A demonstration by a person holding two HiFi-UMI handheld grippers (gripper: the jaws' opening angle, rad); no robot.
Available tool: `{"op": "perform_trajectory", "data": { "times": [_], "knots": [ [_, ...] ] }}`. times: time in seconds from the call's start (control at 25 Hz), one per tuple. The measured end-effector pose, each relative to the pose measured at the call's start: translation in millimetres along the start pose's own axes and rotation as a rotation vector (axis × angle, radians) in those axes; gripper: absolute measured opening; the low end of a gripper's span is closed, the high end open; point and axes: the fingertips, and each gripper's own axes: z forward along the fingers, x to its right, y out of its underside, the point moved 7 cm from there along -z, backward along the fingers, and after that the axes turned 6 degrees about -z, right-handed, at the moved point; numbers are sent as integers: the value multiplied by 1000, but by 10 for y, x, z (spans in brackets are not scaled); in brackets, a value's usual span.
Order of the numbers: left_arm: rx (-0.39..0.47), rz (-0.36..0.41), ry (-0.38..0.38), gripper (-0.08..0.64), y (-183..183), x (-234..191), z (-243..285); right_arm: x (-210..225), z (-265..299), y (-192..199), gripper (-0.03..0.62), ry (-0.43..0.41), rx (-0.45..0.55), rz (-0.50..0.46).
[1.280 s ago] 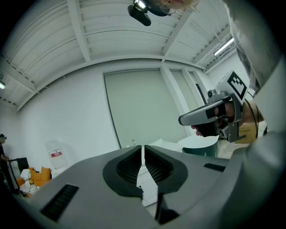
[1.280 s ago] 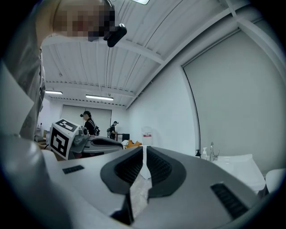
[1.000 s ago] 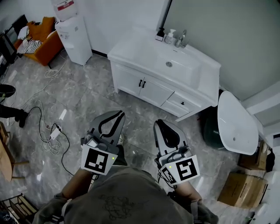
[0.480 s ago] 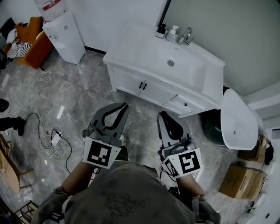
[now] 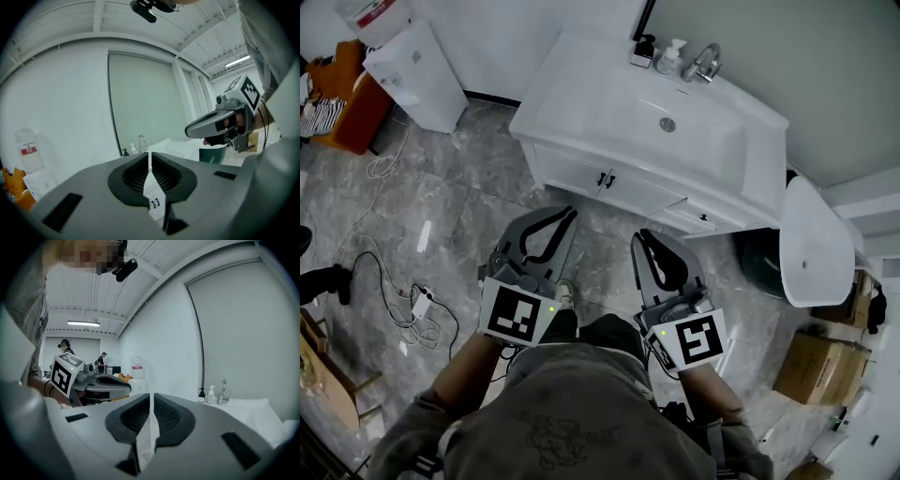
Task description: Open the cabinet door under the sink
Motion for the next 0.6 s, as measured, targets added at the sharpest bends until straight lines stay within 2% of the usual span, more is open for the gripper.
{"op": "perform_trajectory", "data": {
  "times": [0.2, 0.44, 0.6],
  "knots": [
    [-33, -31, -1, 32, 170, -93, 280, 185, 226, 202, 43, 31, -30, 11],
    [-78, -43, -25, 32, 358, -144, 611, 504, 477, 543, 43, 49, -55, 70],
    [-51, -56, -65, 32, 528, -178, 828, 693, 686, 889, 43, 38, -106, 108]
  ]
}}
